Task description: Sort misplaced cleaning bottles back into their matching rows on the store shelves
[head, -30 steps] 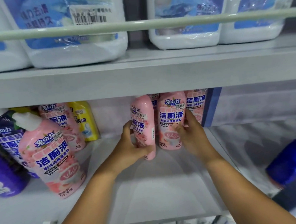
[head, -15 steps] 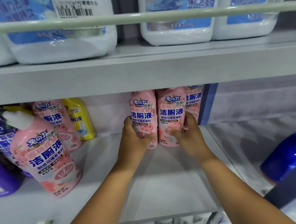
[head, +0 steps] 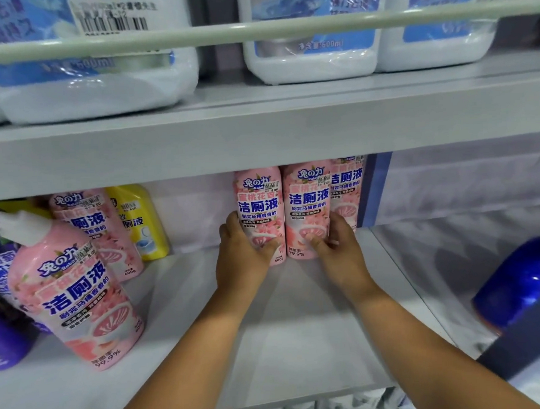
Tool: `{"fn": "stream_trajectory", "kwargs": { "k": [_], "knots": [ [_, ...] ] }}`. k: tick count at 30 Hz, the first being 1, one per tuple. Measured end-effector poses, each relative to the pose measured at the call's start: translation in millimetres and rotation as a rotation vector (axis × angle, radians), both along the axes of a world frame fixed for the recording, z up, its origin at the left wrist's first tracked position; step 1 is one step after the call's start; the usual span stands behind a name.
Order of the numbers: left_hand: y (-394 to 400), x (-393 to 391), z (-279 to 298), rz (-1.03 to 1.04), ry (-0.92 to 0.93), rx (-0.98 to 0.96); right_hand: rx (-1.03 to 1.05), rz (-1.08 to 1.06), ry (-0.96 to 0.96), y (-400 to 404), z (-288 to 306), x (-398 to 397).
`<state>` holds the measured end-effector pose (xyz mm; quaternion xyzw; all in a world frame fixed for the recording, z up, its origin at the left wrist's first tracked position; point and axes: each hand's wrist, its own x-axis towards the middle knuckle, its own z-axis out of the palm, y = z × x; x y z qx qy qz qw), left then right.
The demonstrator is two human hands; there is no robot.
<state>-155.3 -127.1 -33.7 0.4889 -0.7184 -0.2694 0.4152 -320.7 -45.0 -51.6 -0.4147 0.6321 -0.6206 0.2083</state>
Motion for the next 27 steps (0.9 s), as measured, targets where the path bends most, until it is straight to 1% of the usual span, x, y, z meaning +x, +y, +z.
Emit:
{"fn": "stream_trajectory", "kwargs": {
  "k": [4, 8, 12, 14, 15, 16, 17, 18, 19, 20, 21, 23, 24, 25, 27],
  "knots": [
    [-2.9, -4.5, -1.0, 0.037, -0.043, -0.016, 0.015, -0.044, 0.045, -3.3, -7.0, 0.8],
    [-5.8, -5.2, -2.3, 0.038, -0.015, -0.020, 0.034, -0.072, 0.085, -3.0, -6.9, 0.3],
    [1.8, 0.5, -0.3, -0.054, 0.022, 0.072, 0.052, -0.075, 0.123, -2.3, -8.2, -2.2],
    [21.0, 19.2, 7.1, -0.045, 0.053, 0.043, 0.050, -0.073, 0.133, 0.0, -8.0, -3.5],
    [37.2, 36.7, 12.5, -0.001, 0.093, -0.042, 0.054, -0.067, 0.144, -0.6, -7.9, -4.4],
    [55.7, 60.3, 19.6, 0.080, 0.142, -0.213, 0.059, -0.056, 0.151, -1.5, -7.4, -4.6],
    [75.1, 86.3, 28.2, 0.195, 0.195, -0.399, 0.064, -0.046, 0.154, -2.0, -6.5, -4.3],
    [92.7, 111.5, 36.9, 0.345, 0.202, -0.567, 0.071, -0.040, 0.153, -3.2, -6.9, -4.9],
    [100.2, 135.6, 40.2, 0.503, 0.184, -0.671, 0.078, -0.037, 0.151, -4.5, -6.9, -5.0],
    [101.5, 157.3, 40.7, 0.615, 0.176, -0.668, 0.083, -0.037, 0.145, -5.5, -7.2, -4.4],
    [97.7, 174.3, 40.8, 0.630, 0.233, -0.549, 0.090, -0.040, 0.141, -6.0, -7.5, -3.5],
    [82.4, 191.6, 39.9, 0.566, 0.391, -0.185, 0.089, -0.027, 0.143, -3.9, -6.6, -0.3],
    [76.3, 194.1, 40.8, 0.519, 0.414, -0.067, 0.080, -0.022, 0.144, -1.9, -4.9, 1.0],
    [70.5, 196.0, 38.3, 0.491, 0.386, -0.019, 0.064, -0.013, 0.141, 0.4, -2.0, 2.7],
    [61.1, 196.6, 29.8, 0.465, 0.338, -0.002, 0.016, 0.009, 0.120, 5.6, 0.9, 6.2]
  ]
}}
